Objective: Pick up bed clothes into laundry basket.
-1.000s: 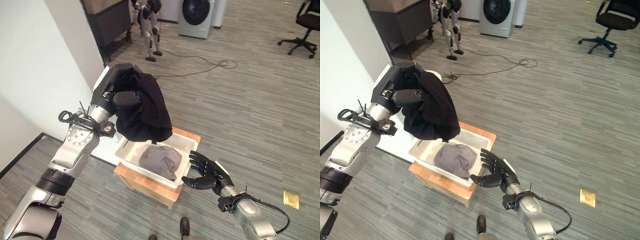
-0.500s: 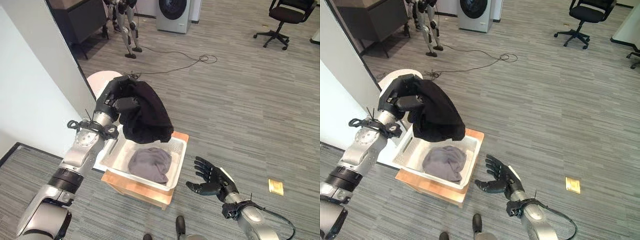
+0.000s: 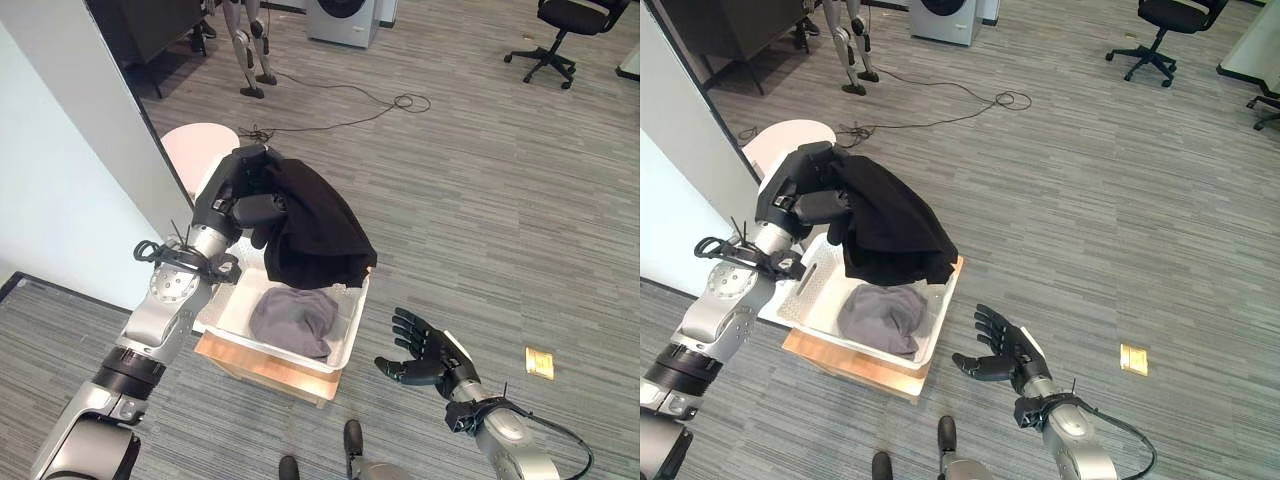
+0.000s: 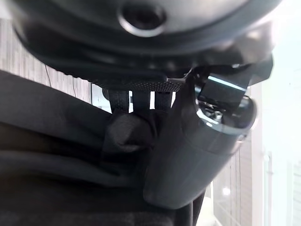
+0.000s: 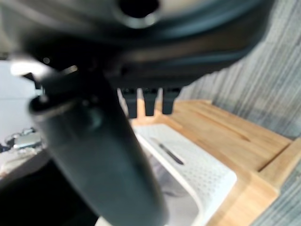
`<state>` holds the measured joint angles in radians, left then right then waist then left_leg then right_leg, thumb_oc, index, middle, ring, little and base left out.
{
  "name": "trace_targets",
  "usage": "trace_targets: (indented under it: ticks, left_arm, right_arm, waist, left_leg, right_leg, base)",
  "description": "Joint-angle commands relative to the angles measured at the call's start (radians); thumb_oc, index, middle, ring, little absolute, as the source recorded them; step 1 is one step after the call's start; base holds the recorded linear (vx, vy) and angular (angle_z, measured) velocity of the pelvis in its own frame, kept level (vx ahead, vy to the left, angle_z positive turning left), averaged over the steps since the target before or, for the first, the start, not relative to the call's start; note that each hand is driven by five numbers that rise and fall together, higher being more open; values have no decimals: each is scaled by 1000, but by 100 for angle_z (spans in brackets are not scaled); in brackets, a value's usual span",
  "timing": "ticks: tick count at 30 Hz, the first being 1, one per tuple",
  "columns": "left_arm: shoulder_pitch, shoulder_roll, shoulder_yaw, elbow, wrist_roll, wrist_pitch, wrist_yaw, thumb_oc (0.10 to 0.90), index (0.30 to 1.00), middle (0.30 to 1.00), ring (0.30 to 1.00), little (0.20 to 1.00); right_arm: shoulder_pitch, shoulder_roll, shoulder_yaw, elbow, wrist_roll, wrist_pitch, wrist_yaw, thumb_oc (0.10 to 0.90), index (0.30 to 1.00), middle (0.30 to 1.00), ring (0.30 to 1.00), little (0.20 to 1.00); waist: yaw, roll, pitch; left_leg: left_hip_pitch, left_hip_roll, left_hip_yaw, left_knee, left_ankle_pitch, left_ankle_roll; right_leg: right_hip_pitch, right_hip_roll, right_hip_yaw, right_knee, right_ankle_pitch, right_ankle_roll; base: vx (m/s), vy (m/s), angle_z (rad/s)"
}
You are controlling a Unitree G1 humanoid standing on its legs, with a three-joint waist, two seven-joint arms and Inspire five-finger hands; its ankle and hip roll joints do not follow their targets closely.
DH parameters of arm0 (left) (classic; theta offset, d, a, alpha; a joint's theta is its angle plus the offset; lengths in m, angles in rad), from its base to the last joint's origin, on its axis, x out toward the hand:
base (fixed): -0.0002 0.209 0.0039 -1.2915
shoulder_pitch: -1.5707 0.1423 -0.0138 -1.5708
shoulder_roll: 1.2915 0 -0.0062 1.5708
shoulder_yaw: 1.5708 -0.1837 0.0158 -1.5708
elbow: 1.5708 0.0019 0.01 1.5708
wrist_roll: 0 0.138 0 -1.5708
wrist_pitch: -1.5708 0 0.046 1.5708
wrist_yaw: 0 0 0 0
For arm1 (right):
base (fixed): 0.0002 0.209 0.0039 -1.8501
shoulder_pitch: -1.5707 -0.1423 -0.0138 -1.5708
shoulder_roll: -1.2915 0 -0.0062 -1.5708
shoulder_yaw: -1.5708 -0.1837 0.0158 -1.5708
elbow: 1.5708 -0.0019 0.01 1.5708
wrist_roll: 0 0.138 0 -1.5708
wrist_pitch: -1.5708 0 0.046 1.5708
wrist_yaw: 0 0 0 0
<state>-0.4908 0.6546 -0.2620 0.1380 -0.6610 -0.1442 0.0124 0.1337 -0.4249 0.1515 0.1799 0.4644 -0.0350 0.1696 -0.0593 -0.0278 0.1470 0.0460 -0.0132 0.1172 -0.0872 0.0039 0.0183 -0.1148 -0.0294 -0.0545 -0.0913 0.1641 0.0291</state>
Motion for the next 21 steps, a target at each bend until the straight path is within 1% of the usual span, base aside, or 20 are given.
trace_targets:
  ticks: [1,9,10,13,16,17,19,21]
  left_arm:
    - [-103,19,109,-55,13,-120,11,400,300,300,300,300]
    - [19,-2,169,-97,20,-113,-11,400,300,300,300,300]
    - [20,-2,170,-98,20,-113,-11,400,300,300,300,300]
    - [80,-28,172,-93,17,-97,-31,400,300,300,300,300]
    - [98,-34,160,-83,33,-89,-40,400,300,300,300,300]
    - [105,-32,150,-71,59,-85,-46,400,300,300,300,300]
    - [102,-16,93,-3,200,-66,-60,400,300,300,300,300]
    - [91,-32,64,78,224,-59,-48,400,300,300,300,300]
  right_arm:
    - [-18,-11,-40,-116,43,-97,12,800,900,900,900,900]
    - [-22,0,-48,-115,40,-100,12,800,900,900,900,900]
    - [-22,0,-47,-115,40,-100,12,800,900,900,900,900]
    - [-29,-1,-51,-119,40,-99,12,800,900,900,900,900]
    - [-35,-3,-50,-119,36,-99,10,800,900,900,900,900]
    - [-36,-5,-49,-121,35,-99,10,800,900,900,900,900]
    - [-42,-10,-36,-118,30,-96,16,800,900,900,900,900]
    - [-47,-13,-29,-122,31,-93,21,800,900,900,900,900]
  waist:
    - [32,-26,-54]
    - [54,-41,-34]
    - [54,-40,-35]
    - [57,-44,-25]
    - [58,-44,-17]
    - [56,-45,-14]
    - [50,-47,0]
    - [45,-50,8]
  left_leg:
    - [-44,10,-67,0,-16,-27]
    - [-54,8,-77,0,-14,-24]
    - [-54,8,-77,0,-14,-24]
    - [-58,8,-74,0,-13,-24]
    - [-60,8,-74,0,-12,-23]
    - [-61,8,-73,0,-11,-23]
    - [-66,10,-69,0,-9,-22]
    - [-69,11,-66,0,-8,-22]
  right_leg:
    - [114,-92,-45,12,-141,133]
    - [110,-91,-56,14,-140,130]
    - [110,-91,-56,14,-140,130]
    - [105,-90,-54,15,-140,127]
    - [101,-90,-51,17,-138,126]
    - [99,-91,-52,18,-138,125]
    - [88,-90,-49,22,-135,125]
    - [80,-88,-42,24,-133,125]
  base:
    - [-28,6,3]
    - [-25,1,6]
    - [-23,11,5]
    - [-12,7,1]
    - [-10,5,1]
    - [-40,14,0]
    - [-63,24,0]
    - [-49,15,-3]
